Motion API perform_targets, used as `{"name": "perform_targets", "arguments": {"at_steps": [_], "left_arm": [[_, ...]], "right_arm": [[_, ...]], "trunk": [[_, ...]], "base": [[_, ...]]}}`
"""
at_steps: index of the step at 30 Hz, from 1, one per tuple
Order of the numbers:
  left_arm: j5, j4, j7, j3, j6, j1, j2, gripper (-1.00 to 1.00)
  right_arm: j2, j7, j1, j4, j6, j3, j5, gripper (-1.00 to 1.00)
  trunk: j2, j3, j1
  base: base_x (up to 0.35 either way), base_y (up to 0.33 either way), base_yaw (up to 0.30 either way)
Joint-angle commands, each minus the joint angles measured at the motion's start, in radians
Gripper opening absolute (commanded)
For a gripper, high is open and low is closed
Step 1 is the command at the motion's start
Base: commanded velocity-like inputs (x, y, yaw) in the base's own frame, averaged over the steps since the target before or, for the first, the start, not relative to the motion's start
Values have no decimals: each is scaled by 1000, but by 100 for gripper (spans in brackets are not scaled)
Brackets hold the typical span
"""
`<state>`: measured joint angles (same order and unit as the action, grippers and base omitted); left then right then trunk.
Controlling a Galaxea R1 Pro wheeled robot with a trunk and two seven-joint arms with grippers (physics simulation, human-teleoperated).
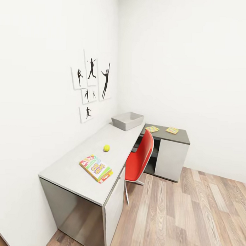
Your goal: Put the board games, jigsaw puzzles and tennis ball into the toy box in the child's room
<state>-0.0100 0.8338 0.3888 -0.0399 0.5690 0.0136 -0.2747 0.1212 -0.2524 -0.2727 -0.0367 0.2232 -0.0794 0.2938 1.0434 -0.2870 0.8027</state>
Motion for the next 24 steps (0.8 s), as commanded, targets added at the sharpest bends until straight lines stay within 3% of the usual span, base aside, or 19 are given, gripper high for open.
{"name": "perform_targets", "arguments": {"at_steps": [1, 10, 12, 15, 21, 22, 24], "left_arm": [[-1, 31, 24, -14, 30, 0, -8, 100], [1, 296, 110, -131, 210, 0, -42, 100], [1, 327, 117, -142, 233, 0, -45, 100], [0, 416, 141, -167, 301, 0, -60, 100], [-1, 543, 223, -186, 409, 1, -91, 100], [-1, 543, 223, -186, 409, 1, -91, 100], [-1, 574, 278, -189, 437, 9, -114, 100]], "right_arm": [[3, -6, -9, -7, 15, -7, 14, 100], [17, -17, -62, -113, 124, -11, 138, 100], [22, -16, -65, -133, 141, -11, 154, 100], [49, -15, -70, -197, 193, -20, 208, 100], [105, -14, -67, -308, 309, -91, 360, 100], [105, -14, -67, -308, 309, -91, 360, 100], [122, -14, -64, -356, 360, -136, 424, 100]], "trunk": [[-6, 2, -4], [-69, 30, -38], [-83, 36, -46], [-104, 46, -58], [-146, 65, -81], [-153, 68, -84], [-167, 74, -92]], "base": [[0, 0, 0], [0, 0, 0], [0, 0, 0], [0, 0, 0], [0, 0, 0], [0, 0, 0], [0, 0, 0]]}}
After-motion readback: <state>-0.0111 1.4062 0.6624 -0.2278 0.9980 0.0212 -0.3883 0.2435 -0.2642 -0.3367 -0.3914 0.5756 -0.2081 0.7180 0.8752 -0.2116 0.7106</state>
